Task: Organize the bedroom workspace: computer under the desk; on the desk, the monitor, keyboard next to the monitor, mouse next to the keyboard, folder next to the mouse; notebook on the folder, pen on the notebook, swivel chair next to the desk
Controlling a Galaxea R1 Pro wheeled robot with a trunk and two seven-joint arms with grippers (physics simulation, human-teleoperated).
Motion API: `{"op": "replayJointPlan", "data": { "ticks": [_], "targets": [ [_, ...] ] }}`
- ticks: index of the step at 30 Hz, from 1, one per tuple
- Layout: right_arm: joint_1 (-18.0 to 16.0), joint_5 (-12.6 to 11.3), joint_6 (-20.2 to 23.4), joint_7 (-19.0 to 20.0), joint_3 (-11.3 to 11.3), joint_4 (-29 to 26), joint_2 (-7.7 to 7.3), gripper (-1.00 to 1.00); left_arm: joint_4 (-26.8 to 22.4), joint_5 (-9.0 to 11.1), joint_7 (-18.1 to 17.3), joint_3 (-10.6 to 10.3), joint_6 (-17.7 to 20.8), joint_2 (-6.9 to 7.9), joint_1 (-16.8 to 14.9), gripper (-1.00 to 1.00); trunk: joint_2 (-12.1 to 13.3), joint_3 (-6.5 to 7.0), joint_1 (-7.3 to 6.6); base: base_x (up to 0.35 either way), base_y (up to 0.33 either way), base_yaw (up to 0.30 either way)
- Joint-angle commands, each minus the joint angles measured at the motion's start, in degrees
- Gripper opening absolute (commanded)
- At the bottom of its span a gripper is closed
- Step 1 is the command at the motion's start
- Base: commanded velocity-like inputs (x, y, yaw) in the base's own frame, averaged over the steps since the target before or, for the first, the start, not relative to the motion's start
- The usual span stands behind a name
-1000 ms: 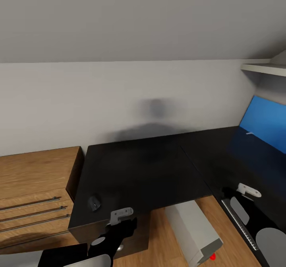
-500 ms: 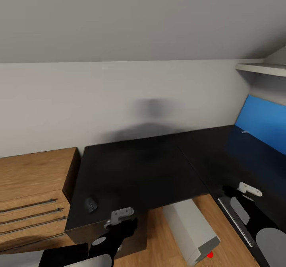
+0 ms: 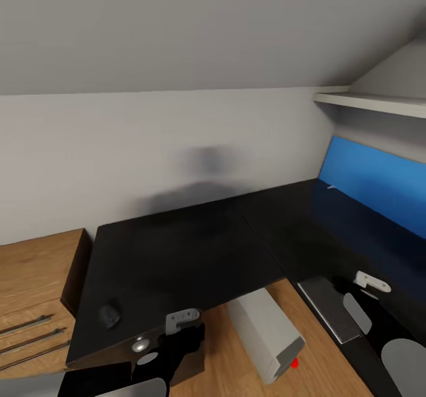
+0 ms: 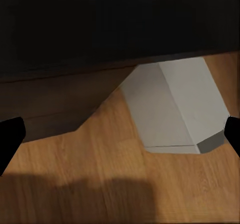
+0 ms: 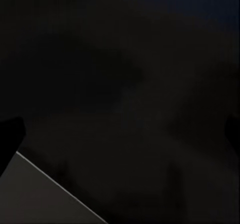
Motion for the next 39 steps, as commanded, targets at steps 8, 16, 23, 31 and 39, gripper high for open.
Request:
{"op": "replayJointPlan", "data": {
  "ticks": [8, 16, 23, 31, 39],
  "targets": [
    [-0.02, -0.27, 0.33, -0.26, 0.24, -0.04, 0.03, 1.00, -0.09, 0.22, 0.10, -0.12, -0.32, 0.08, -0.09, 1.00, -0.05, -0.07, 0.01, 0.000, 0.000, -0.139],
    [0.12, -0.76, 1.97, 1.96, 0.57, -1.94, 0.90, 1.00, 0.51, 0.00, 0.55, -0.01, -0.47, -1.76, -0.09, 1.00, -0.45, -0.25, 0.23, 0.000, 0.000, -0.007],
    [-0.01, 0.19, -0.07, 2.12, 0.47, -1.33, 2.27, 1.00, -1.70, -0.17, 0.69, -0.03, -0.57, -1.83, -0.09, 1.00, -3.26, -1.50, 1.76, 0.000, 0.000, 0.000],
    [-0.02, 0.17, -0.12, 2.59, 0.25, -1.11, 2.51, 1.00, -1.93, -0.19, 0.71, -0.04, -0.56, -1.82, -0.09, 1.00, -6.46, -2.94, 3.52, 0.000, 0.000, 0.000],
    [-0.02, 0.05, 0.00, 2.62, 0.22, -1.09, 2.50, 1.00, -1.94, -0.17, 0.63, -0.11, -0.52, -1.82, -0.09, 1.00, -9.67, -4.37, 5.28, 0.000, 0.000, 0.000]
  ]
}}
